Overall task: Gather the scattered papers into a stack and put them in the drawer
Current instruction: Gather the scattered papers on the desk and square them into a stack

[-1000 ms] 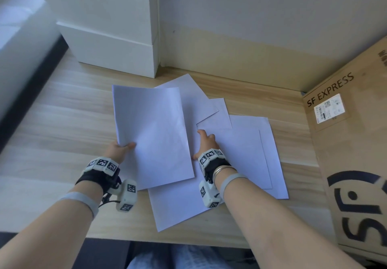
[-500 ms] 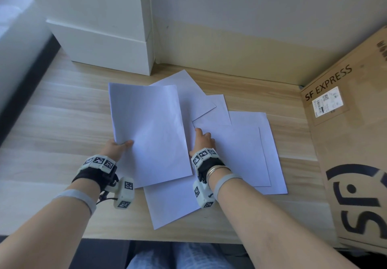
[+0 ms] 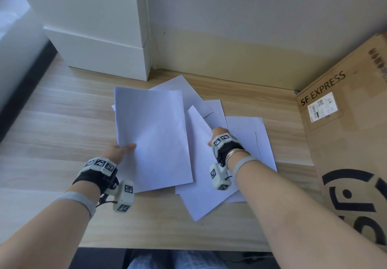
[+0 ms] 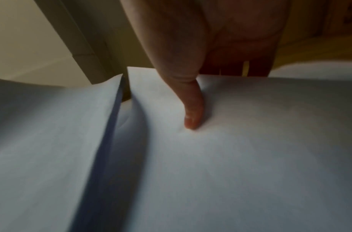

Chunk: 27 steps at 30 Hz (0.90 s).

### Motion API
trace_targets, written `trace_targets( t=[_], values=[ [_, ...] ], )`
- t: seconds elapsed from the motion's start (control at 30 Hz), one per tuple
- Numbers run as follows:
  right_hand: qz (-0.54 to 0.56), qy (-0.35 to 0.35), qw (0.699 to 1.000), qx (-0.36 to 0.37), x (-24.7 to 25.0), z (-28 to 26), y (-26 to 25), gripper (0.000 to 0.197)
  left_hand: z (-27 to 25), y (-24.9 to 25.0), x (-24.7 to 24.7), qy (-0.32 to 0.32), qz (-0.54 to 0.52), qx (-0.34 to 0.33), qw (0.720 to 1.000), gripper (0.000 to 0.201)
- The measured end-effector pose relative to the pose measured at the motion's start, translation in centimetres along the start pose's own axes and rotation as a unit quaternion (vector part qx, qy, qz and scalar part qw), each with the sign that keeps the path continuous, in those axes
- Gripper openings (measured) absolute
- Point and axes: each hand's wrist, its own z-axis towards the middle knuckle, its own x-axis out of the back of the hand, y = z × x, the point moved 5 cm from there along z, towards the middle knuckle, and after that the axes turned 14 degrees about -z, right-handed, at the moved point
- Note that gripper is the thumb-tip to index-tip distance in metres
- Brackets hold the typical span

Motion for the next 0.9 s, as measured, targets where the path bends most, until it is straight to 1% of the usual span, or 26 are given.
trace_targets(
  t=[0.07,0.1,0.17,0.2,0.3,0.37,0.43,0.53,0.6,0.7,0.77,0.8,0.9],
  values=[
    [-0.044,0.008,0.999,-0.002,0.8,0.6,1.2,0.017,-0.2,0.2,-0.6,-0.006,-0.004,0.002,1.0,0.047],
    [-0.062,0.01,0.998,-0.001,1.0,1.1,1.7,0.02,-0.3,0.3,-0.8,-0.007,-0.007,0.006,1.0,0.047],
    [-0.09,0.004,0.996,0.006,1.2,2.0,2.4,0.04,-0.3,0.3,-1.2,-0.01,-0.013,0.012,1.0,0.047],
    [-0.099,0.003,0.995,0.013,1.2,2.3,2.4,0.047,-0.2,0.2,-1.3,-0.012,-0.014,0.016,1.0,0.047],
    [-0.094,-0.012,0.994,0.046,0.4,3.3,2.5,0.057,0.2,-0.2,-1.3,-0.013,-0.02,0.026,0.999,0.041],
    [-0.089,0.007,0.994,0.068,0.2,3.5,2.4,0.054,0.3,-0.2,-1.5,-0.024,-0.026,0.028,0.999,0.039],
    [-0.108,0.011,0.991,0.076,0.2,3.4,2.6,0.044,0.4,-0.2,-1.6,-0.029,-0.032,0.031,0.999,0.042],
    [-0.11,-0.008,0.991,0.076,0.3,3.3,3.0,0.045,1.5,-0.8,-1.7,-0.034,-0.04,0.039,0.998,0.043],
    [-0.096,0.008,0.992,0.078,0.7,3.3,3.3,0.044,2.2,-1.1,-1.9,-0.041,-0.047,0.039,0.997,0.049],
    [-0.044,0.029,0.996,0.072,1.1,2.8,4.3,0.036,0.8,0.4,-2.8,-0.049,-0.056,0.027,0.997,0.035],
    [-0.009,0.006,0.998,0.061,1.3,2.4,5.3,0.041,0.2,1.1,-3.4,-0.045,-0.065,0.021,0.997,0.037],
    [-0.013,-0.012,0.998,0.056,1.2,2.2,5.8,0.042,0.2,1.2,-3.6,-0.048,-0.065,0.018,0.997,0.039],
    [-0.021,-0.037,0.999,0.031,1.2,1.8,7.4,0.034,0.3,1.7,-4.0,-0.052,-0.063,0.018,0.997,0.039]
  ],
)
